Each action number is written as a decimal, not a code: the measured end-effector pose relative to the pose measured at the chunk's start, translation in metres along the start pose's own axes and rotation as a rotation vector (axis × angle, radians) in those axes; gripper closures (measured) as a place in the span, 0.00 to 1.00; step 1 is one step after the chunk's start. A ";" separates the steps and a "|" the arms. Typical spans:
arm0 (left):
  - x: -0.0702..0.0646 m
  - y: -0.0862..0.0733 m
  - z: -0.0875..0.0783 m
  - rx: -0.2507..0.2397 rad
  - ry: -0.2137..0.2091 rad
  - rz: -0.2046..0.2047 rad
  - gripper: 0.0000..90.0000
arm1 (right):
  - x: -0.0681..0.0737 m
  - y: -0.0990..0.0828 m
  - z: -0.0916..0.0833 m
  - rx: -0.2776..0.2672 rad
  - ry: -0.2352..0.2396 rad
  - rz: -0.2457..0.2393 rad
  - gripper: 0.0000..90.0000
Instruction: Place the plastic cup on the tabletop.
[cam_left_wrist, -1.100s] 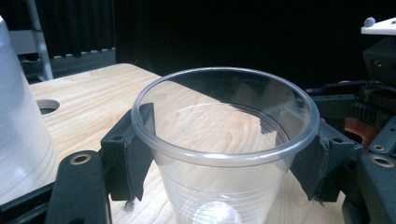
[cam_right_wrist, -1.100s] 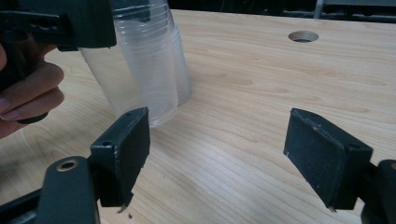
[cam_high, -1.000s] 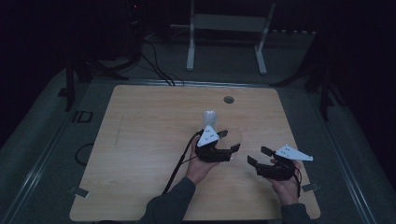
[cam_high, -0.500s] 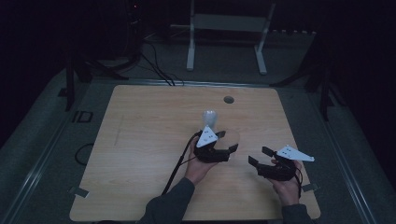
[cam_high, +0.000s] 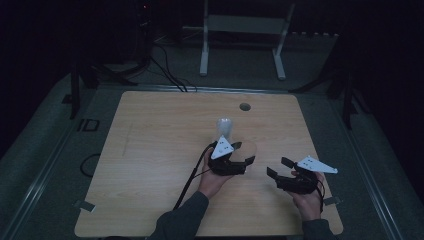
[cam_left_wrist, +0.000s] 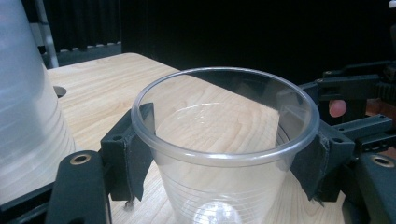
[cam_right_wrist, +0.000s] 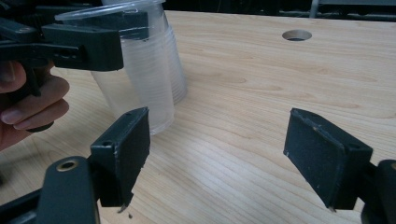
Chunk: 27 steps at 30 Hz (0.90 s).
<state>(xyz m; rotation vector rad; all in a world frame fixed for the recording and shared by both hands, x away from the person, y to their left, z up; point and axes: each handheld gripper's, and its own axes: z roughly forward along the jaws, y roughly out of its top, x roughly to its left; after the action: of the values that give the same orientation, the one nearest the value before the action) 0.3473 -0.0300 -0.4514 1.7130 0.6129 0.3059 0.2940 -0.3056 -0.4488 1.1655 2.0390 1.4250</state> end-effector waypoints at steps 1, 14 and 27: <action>0.000 -0.001 0.000 0.000 0.001 0.000 0.32 | 0.000 0.000 0.000 0.000 0.000 0.000 0.25; 0.001 -0.007 0.003 0.028 0.017 0.021 0.32 | 0.000 -0.001 0.000 0.001 -0.001 0.002 0.25; -0.002 -0.012 0.007 0.034 0.015 0.033 0.32 | -0.001 -0.001 0.000 0.000 -0.001 0.002 0.25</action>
<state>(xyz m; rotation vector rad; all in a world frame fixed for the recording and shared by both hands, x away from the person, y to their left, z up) 0.3466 -0.0347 -0.4646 1.7559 0.6039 0.3339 0.2936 -0.3063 -0.4497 1.1688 2.0376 1.4250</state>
